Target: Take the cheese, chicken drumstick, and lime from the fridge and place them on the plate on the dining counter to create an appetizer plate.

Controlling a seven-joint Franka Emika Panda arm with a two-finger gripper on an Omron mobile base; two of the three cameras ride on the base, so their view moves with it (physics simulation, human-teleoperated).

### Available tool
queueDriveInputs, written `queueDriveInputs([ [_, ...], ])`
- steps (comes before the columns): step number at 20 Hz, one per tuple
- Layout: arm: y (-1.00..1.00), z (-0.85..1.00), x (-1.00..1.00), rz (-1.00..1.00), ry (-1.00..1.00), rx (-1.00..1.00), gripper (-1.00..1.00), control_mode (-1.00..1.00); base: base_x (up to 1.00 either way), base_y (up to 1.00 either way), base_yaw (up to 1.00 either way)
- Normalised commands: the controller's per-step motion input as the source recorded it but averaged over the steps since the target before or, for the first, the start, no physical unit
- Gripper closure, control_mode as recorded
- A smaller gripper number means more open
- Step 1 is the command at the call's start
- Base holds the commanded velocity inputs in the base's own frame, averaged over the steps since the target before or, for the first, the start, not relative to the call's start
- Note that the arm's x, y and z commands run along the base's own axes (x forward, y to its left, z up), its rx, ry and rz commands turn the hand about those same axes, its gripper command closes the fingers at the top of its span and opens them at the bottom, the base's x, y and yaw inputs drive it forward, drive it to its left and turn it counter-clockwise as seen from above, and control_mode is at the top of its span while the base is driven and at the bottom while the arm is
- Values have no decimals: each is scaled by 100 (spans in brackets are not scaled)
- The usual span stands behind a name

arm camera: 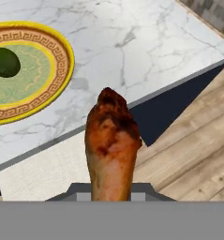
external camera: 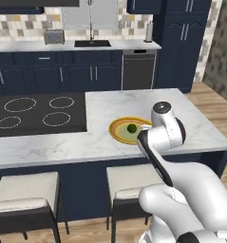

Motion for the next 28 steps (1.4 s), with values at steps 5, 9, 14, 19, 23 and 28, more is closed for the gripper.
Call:
queueDriveInputs([
  [5,0,0,0,0,0,0,100,100,61,0,23],
  [9,0,-1,17,0,0,0,100,-100,19,0,3],
  [14,0,-4,59,7,0,1,100,-100,0,0,0],
  [19,9,0,74,10,7,5,100,-100,0,0,0],
  [23,33,0,64,8,17,4,100,-100,0,0,0],
  [28,48,0,43,2,5,0,100,-100,0,0,0],
])
